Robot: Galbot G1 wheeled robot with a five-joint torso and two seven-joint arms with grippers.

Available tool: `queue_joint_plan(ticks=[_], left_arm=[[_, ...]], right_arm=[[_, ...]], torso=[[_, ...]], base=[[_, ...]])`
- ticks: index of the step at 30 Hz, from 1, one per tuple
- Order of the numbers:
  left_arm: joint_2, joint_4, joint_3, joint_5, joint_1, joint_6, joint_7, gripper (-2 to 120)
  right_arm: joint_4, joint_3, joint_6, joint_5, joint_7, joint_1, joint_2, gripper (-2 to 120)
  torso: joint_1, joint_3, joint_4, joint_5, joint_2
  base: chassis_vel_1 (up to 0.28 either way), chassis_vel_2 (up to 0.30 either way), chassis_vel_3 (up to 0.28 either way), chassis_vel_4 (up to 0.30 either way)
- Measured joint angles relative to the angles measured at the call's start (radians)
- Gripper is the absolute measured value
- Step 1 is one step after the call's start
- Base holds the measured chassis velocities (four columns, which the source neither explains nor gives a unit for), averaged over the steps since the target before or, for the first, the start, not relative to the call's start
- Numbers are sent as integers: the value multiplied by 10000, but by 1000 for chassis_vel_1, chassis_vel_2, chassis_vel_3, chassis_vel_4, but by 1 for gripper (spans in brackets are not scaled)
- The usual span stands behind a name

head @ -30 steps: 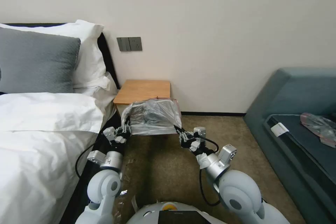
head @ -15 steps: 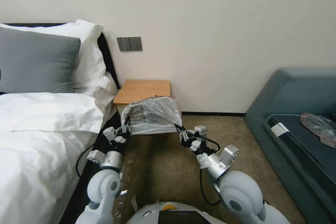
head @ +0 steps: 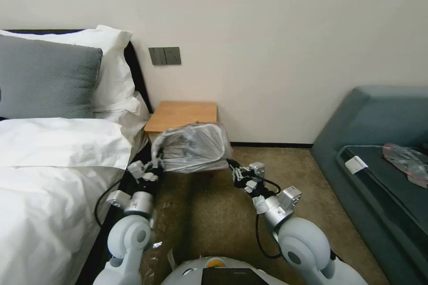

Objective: Pick up the garbage bag from the table and place it over the trash can.

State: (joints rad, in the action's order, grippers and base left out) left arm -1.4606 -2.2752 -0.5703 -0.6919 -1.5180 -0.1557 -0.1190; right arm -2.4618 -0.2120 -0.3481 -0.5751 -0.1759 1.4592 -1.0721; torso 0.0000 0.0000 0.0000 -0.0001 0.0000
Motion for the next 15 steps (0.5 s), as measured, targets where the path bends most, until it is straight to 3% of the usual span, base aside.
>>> queue_joint_plan(ticks=[9, 15], left_arm=[[168, 209, 56, 87, 77, -9, 68, 5], [212, 326, 68, 18, 72, -1, 305, 5]], right_arm=[[-366, -215, 120, 1930, 1179, 776, 184, 43], [-371, -602, 344, 1472, 1066, 540, -124, 65]], torso=[[0, 0, 0, 0, 0], [-1, 0, 0, 2, 0]], base=[[0, 0, 0, 0], [0, 0, 0, 0]])
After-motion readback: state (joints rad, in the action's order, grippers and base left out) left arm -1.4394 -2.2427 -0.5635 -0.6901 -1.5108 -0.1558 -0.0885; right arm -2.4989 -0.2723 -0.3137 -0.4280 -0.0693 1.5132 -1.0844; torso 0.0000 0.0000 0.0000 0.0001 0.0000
